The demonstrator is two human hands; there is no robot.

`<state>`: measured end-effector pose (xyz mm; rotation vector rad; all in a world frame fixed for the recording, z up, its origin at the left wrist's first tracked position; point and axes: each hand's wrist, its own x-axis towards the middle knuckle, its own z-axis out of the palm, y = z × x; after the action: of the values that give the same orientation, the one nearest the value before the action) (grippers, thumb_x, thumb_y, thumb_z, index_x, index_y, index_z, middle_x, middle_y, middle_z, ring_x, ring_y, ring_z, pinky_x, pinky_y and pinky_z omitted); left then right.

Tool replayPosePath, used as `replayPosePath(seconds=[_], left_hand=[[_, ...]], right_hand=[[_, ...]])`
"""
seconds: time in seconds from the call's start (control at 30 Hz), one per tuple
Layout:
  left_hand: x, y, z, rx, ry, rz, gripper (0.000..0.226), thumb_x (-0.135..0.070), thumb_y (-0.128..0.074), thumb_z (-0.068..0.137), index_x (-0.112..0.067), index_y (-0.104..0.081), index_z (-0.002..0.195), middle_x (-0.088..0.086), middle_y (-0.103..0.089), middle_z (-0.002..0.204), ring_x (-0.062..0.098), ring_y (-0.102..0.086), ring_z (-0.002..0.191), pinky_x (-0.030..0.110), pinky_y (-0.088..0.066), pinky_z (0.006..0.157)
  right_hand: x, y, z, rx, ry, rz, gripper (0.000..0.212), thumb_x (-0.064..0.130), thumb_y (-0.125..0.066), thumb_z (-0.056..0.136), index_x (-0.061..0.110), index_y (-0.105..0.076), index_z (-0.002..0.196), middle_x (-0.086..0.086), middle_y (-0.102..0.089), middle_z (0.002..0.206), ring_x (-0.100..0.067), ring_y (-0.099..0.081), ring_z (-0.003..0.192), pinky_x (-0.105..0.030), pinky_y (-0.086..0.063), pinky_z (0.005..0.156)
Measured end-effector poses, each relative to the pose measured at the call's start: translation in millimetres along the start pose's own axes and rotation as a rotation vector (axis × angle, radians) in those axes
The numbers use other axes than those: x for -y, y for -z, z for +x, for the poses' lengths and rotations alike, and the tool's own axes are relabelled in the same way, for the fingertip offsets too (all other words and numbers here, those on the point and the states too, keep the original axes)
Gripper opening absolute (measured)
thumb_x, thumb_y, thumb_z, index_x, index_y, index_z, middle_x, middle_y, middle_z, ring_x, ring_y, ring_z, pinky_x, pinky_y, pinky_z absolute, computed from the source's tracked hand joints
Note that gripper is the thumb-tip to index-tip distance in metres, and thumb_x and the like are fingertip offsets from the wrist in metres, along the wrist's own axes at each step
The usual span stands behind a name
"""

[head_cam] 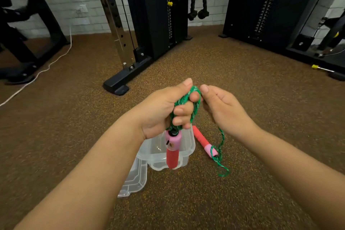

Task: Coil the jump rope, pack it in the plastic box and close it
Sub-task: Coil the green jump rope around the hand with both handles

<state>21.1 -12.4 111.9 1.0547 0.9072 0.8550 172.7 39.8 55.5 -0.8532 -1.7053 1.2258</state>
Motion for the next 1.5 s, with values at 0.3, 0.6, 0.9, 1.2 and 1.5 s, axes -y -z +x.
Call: replayPosePath(seconds=[0.3,0.6,0.9,1.2,1.5], left_hand=[[-16,15,2,-0.264,-0.272,-0.468,0.036,-0.039,-0.034,0.101,-0.012,-0.058,0.106,-0.007,-0.051,0.058,0.009,-0.048,0.053,0.027,-0.048,0.069],[-11,13,5,-0.435,-0.388,0.009,0.074,-0.057,-0.004,0.096,-0.006,-0.046,0.131,0.014,-0.065,0.083,0.027,-0.063,0.079,0.039,-0.049,0.088],[-12,5,-6,-0.151,-0.233,0.454,0.094,-0.064,0.012,0.088,-0.009,-0.059,0.062,0.015,-0.053,0.055,0.024,-0.051,0.05,0.032,-0.045,0.063],[-10,1,-7,-0.052,-0.177,0.207,0.033,-0.035,-0.048,0.095,-0.016,-0.064,0.073,-0.006,-0.036,0.038,0.01,-0.034,0.034,0.028,-0.043,0.054],[-13,27,0,-0.397,-0.257,-0.427,0.034,-0.041,-0.043,0.097,-0.021,-0.053,0.071,-0.008,-0.033,0.038,0.008,-0.03,0.036,0.023,-0.04,0.053]], right_hand=[[-3,-10,-26,0.098,0.001,-0.203,0.029,0.03,-0.044,0.1,0.028,-0.065,0.08,0.015,-0.046,0.054,-0.001,-0.039,0.052,-0.019,-0.033,0.054],[40,-19,-38,0.272,0.173,-0.335,0.028,0.04,-0.043,0.09,0.027,-0.066,0.08,0.01,-0.045,0.052,-0.016,-0.045,0.048,-0.034,-0.04,0.05],[72,4,-8,0.078,0.302,-0.285,0.027,0.023,-0.049,0.094,0.01,-0.063,0.075,-0.005,-0.068,0.071,-0.016,-0.066,0.074,-0.038,-0.052,0.077],[41,9,7,-0.015,0.041,-0.124,0.037,0.038,-0.044,0.098,0.025,-0.051,0.065,0.014,-0.04,0.052,-0.001,-0.034,0.047,-0.02,-0.029,0.047],[12,3,-6,0.137,-0.267,0.161,0.034,0.033,-0.041,0.1,0.019,-0.063,0.079,0.008,-0.033,0.048,-0.009,-0.038,0.042,-0.025,-0.048,0.05]])
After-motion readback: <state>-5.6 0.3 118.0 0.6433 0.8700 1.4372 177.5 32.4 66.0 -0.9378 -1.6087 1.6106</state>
